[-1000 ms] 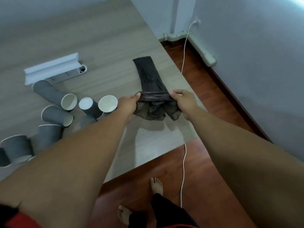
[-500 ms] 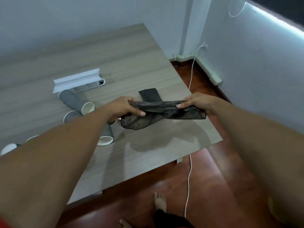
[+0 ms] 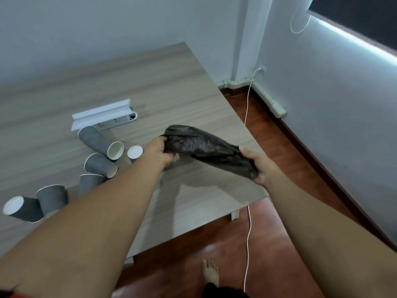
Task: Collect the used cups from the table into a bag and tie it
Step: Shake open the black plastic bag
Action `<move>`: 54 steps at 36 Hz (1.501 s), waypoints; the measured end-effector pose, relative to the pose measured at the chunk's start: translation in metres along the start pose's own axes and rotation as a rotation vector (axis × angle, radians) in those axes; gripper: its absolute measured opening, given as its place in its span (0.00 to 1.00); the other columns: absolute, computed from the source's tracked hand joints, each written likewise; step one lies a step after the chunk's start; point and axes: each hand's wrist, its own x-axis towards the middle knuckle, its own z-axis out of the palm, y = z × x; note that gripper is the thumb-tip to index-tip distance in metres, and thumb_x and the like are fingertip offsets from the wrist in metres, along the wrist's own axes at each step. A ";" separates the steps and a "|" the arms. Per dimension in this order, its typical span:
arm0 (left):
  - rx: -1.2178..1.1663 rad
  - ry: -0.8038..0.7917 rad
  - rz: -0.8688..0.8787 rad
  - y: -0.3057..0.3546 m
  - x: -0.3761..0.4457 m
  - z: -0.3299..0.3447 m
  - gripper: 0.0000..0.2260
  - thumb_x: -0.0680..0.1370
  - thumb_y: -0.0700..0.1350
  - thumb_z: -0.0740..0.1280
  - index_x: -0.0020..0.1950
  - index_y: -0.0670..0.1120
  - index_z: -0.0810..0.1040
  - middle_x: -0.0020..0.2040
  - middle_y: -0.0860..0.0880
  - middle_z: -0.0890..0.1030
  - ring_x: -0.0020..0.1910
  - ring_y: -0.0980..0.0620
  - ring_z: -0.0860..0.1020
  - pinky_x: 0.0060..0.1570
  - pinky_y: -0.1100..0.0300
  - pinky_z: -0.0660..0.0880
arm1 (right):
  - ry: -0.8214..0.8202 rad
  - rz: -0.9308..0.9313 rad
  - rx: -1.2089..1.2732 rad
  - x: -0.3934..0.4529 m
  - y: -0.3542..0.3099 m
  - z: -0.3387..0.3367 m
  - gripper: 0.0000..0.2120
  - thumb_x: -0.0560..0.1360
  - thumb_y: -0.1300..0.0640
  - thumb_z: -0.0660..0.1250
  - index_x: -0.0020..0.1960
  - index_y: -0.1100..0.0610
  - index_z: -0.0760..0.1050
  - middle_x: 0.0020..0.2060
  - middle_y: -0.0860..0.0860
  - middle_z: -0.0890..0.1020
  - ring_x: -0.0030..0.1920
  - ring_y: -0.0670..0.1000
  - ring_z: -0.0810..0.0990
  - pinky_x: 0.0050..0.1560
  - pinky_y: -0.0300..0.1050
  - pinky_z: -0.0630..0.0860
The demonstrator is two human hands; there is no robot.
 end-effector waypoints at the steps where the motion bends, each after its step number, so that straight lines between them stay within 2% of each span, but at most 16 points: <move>1: 0.010 -0.054 -0.002 0.000 -0.003 0.001 0.08 0.81 0.38 0.61 0.47 0.40 0.79 0.40 0.42 0.84 0.40 0.46 0.80 0.29 0.55 0.81 | -0.040 0.015 -0.032 -0.003 0.005 -0.006 0.18 0.73 0.57 0.69 0.62 0.62 0.77 0.53 0.62 0.83 0.47 0.58 0.85 0.45 0.50 0.83; 5: 0.071 -0.255 -0.010 0.004 -0.008 -0.003 0.17 0.78 0.47 0.60 0.46 0.37 0.85 0.49 0.37 0.85 0.46 0.39 0.84 0.54 0.44 0.78 | -0.119 0.079 -0.178 -0.011 0.009 -0.020 0.23 0.73 0.57 0.69 0.66 0.64 0.75 0.59 0.64 0.81 0.53 0.60 0.82 0.53 0.50 0.81; 9: 0.306 -0.310 -0.051 0.002 -0.010 -0.019 0.13 0.66 0.48 0.65 0.41 0.44 0.87 0.44 0.41 0.86 0.39 0.41 0.85 0.41 0.49 0.82 | 0.070 -0.033 0.044 -0.010 -0.011 -0.007 0.19 0.73 0.52 0.71 0.57 0.66 0.78 0.52 0.63 0.84 0.49 0.59 0.85 0.50 0.51 0.83; 12: 0.672 -0.327 -0.094 0.000 -0.005 -0.030 0.20 0.66 0.46 0.72 0.57 0.42 0.84 0.46 0.44 0.86 0.42 0.44 0.84 0.46 0.53 0.81 | 0.156 -0.176 0.255 -0.010 -0.037 0.004 0.15 0.79 0.50 0.65 0.54 0.62 0.77 0.48 0.60 0.84 0.47 0.57 0.84 0.49 0.52 0.82; 17: 1.370 -0.016 0.074 -0.011 -0.005 -0.032 0.17 0.68 0.55 0.78 0.46 0.43 0.84 0.41 0.47 0.86 0.40 0.50 0.82 0.37 0.60 0.74 | 0.147 -0.235 0.567 -0.015 -0.061 0.010 0.16 0.81 0.52 0.64 0.37 0.59 0.74 0.31 0.52 0.79 0.32 0.52 0.81 0.41 0.49 0.80; 23: 0.583 0.009 0.013 -0.025 0.000 -0.006 0.12 0.83 0.48 0.61 0.47 0.43 0.79 0.40 0.43 0.84 0.38 0.45 0.81 0.45 0.52 0.77 | 0.069 -0.225 0.350 -0.025 -0.043 -0.003 0.18 0.79 0.45 0.65 0.52 0.59 0.83 0.54 0.59 0.84 0.55 0.59 0.84 0.55 0.59 0.80; 26: 0.353 -0.044 -0.014 -0.021 -0.004 0.011 0.17 0.84 0.49 0.57 0.43 0.43 0.79 0.32 0.42 0.84 0.33 0.45 0.83 0.44 0.48 0.78 | 0.014 -0.121 0.191 -0.029 -0.023 -0.024 0.12 0.77 0.51 0.66 0.48 0.58 0.83 0.55 0.59 0.83 0.54 0.59 0.83 0.60 0.61 0.77; 29: 0.224 -0.130 0.025 -0.017 -0.010 0.024 0.16 0.83 0.47 0.57 0.50 0.38 0.80 0.45 0.39 0.84 0.44 0.42 0.82 0.56 0.47 0.78 | -0.010 -0.030 -0.219 -0.035 -0.014 -0.039 0.08 0.68 0.61 0.74 0.47 0.61 0.84 0.48 0.61 0.84 0.46 0.56 0.86 0.48 0.47 0.82; 33: 0.152 -0.236 0.035 -0.012 -0.009 0.024 0.18 0.81 0.46 0.57 0.44 0.36 0.81 0.40 0.37 0.85 0.35 0.39 0.85 0.33 0.50 0.82 | 0.227 -0.064 -0.754 -0.038 -0.004 -0.044 0.08 0.71 0.63 0.74 0.50 0.61 0.83 0.42 0.58 0.86 0.42 0.56 0.85 0.40 0.42 0.81; 35: 0.178 -0.262 0.014 -0.012 -0.011 0.024 0.19 0.79 0.48 0.59 0.39 0.38 0.83 0.40 0.38 0.85 0.40 0.39 0.84 0.41 0.50 0.81 | 0.462 -0.157 -0.652 -0.034 -0.004 -0.049 0.04 0.73 0.64 0.72 0.48 0.61 0.82 0.39 0.57 0.84 0.36 0.52 0.83 0.33 0.37 0.79; 38: 0.251 -0.344 -0.005 -0.014 -0.015 0.021 0.14 0.75 0.48 0.61 0.44 0.41 0.82 0.45 0.39 0.85 0.44 0.38 0.84 0.48 0.45 0.81 | 0.617 -0.149 -0.276 -0.028 -0.015 -0.049 0.09 0.76 0.62 0.69 0.55 0.65 0.78 0.42 0.57 0.83 0.41 0.56 0.82 0.48 0.49 0.81; 41: 0.313 -0.376 -0.034 -0.017 -0.016 0.009 0.10 0.70 0.45 0.66 0.48 0.42 0.80 0.49 0.41 0.83 0.49 0.39 0.82 0.59 0.44 0.77 | 0.480 -0.068 0.047 -0.026 -0.034 -0.042 0.13 0.79 0.55 0.66 0.60 0.61 0.78 0.51 0.58 0.83 0.53 0.58 0.82 0.60 0.56 0.77; 46: 0.243 -0.333 -0.045 -0.030 -0.008 -0.013 0.15 0.80 0.49 0.61 0.53 0.41 0.83 0.48 0.41 0.86 0.46 0.42 0.85 0.53 0.48 0.78 | 0.324 -0.180 0.394 -0.026 -0.058 -0.037 0.18 0.82 0.56 0.55 0.52 0.66 0.80 0.45 0.62 0.85 0.44 0.60 0.84 0.52 0.58 0.79; 49: 0.085 -0.283 -0.044 -0.039 -0.004 -0.012 0.20 0.83 0.52 0.58 0.50 0.39 0.84 0.52 0.39 0.85 0.47 0.40 0.84 0.63 0.44 0.72 | 0.200 -0.254 0.335 -0.032 -0.049 -0.034 0.23 0.83 0.58 0.51 0.45 0.63 0.83 0.42 0.58 0.87 0.45 0.58 0.85 0.48 0.49 0.81; 51: 0.006 -0.252 -0.027 -0.040 -0.002 -0.006 0.21 0.84 0.54 0.56 0.55 0.39 0.81 0.60 0.39 0.81 0.53 0.39 0.81 0.66 0.42 0.69 | 0.133 -0.278 0.262 -0.037 -0.042 -0.033 0.22 0.83 0.60 0.50 0.42 0.57 0.80 0.32 0.47 0.86 0.41 0.53 0.82 0.35 0.37 0.80; 54: -0.065 -0.204 -0.048 -0.035 -0.002 0.002 0.22 0.84 0.54 0.55 0.68 0.41 0.75 0.67 0.39 0.77 0.58 0.38 0.77 0.62 0.40 0.69 | -0.005 -0.254 0.197 -0.039 -0.036 -0.041 0.17 0.74 0.57 0.58 0.40 0.60 0.85 0.39 0.54 0.87 0.42 0.55 0.85 0.41 0.44 0.83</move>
